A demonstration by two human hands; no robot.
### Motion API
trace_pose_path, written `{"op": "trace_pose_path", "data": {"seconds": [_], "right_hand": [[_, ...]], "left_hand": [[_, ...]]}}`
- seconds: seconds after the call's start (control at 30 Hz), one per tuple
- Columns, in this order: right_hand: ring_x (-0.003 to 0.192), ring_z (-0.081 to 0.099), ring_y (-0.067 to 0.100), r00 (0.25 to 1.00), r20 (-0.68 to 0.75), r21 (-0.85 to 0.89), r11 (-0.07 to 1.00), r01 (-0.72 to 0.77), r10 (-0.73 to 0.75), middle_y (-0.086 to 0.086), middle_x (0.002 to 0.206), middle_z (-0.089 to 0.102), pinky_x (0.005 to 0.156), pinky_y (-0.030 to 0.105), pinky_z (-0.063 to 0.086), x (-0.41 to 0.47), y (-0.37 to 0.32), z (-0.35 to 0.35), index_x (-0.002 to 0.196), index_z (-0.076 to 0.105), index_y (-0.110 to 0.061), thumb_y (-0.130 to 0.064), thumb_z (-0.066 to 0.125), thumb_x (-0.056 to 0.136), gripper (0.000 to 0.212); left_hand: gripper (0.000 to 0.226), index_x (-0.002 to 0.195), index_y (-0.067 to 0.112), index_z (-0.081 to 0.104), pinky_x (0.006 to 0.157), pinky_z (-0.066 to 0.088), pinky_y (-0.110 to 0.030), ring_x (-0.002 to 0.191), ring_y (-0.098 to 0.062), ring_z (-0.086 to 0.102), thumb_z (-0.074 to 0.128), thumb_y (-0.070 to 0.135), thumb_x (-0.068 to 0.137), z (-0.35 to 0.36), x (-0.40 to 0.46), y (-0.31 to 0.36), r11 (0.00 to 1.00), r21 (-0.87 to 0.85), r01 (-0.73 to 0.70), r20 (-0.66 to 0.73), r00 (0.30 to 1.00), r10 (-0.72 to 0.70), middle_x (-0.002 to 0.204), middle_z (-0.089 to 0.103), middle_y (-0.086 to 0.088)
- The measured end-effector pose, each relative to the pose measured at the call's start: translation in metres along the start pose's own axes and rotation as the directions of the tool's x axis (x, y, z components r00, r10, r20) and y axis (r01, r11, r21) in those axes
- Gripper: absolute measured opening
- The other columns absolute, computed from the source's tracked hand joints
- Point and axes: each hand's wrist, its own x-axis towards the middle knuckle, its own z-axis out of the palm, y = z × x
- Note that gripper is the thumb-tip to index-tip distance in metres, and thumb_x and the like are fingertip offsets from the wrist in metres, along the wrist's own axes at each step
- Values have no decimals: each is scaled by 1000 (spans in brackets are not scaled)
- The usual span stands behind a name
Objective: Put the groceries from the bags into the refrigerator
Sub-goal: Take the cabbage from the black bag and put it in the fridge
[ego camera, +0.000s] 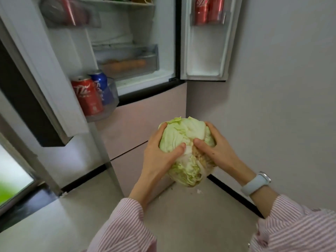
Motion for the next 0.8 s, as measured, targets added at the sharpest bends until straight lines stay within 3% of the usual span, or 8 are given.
{"op": "trace_pose_path", "data": {"seconds": [0.13, 0.2, 0.27, 0.33, 0.4, 0.57, 0.7, 0.8], "right_hand": [[84, 52, -23, 992, -37, 12, 992, 125, -124, -17, 105, 53, 67, -1, 41, 90, -17, -26, 106, 42, -41, -36, 63, 77, 36], [96, 54, -15, 984, -44, 17, 984, 175, -174, -11, 111, 55, 79, 7, 45, 138, -17, -39, 114, 45, -38, -42, 69, 76, 44], [114, 52, 6, 970, -61, 1, 972, 236, -236, -2, 127, 51, 95, 29, 47, 187, -15, -50, 130, 39, -31, -62, 63, 65, 76], [115, 51, 14, 951, -54, -3, 952, 306, -305, 2, 129, 49, 97, 37, 47, 238, -16, -62, 132, 37, -31, -68, 57, 60, 83], [115, 51, 14, 930, -43, 14, 931, 365, -364, 2, 129, 49, 97, 37, 46, 286, -22, -73, 131, 38, -32, -68, 57, 60, 82], [112, 50, 4, 871, 37, 121, 867, 483, -491, -2, 127, 47, 95, 31, 47, 396, -38, -85, 111, 37, -59, -62, 60, 62, 54], [121, 46, 16, 823, 131, 169, 830, 531, -553, 1, 136, 39, 100, 43, 45, 477, -42, -72, 136, 29, -35, -60, 64, 60, 88], [126, 41, 17, 797, 118, 201, 800, 565, -593, 2, 140, 36, 103, 43, 42, 530, -43, -49, 141, 23, -27, -61, 63, 58, 98]], "left_hand": [[75, 124, 46, 44, 100, 44, -40, 118, -10, 49, 69, 53, 54, 7, 93, 25, 989, -26, -143, -54, 989, 141, 128, 50, 7], [81, 128, 39, 45, 101, 43, -38, 118, -9, 48, 69, 53, 52, 11, 139, 34, 979, -5, -204, -107, 973, 202, 131, 48, 6], [88, 133, 31, 45, 102, 43, -39, 120, -10, 48, 67, 57, 52, 17, 184, 42, 963, 52, -263, -161, 950, 268, 133, 48, 5], [87, 133, 34, 44, 101, 44, -40, 121, -9, 47, 67, 58, 53, 20, 229, 49, 946, 96, -308, -196, 926, 322, 133, 47, 9], [86, 133, 36, 43, 100, 45, -40, 120, -8, 47, 66, 58, 53, 22, 274, 58, 931, 135, -338, -234, 903, 361, 133, 46, 10], [85, 133, 39, 41, 100, 45, -41, 120, -9, 47, 65, 58, 53, 15, 365, 74, 894, 258, -366, -327, 838, 438, 135, 46, 8], [81, 129, 41, 41, 102, 43, -42, 123, -10, 44, 67, 56, 54, -5, 427, 72, 867, 322, -381, -387, 783, 487, 137, 43, 8], [78, 128, 41, 39, 101, 43, -38, 122, -9, 44, 66, 56, 56, -25, 468, 63, 835, 395, -382, -394, 751, 530, 136, 43, 8]]}}
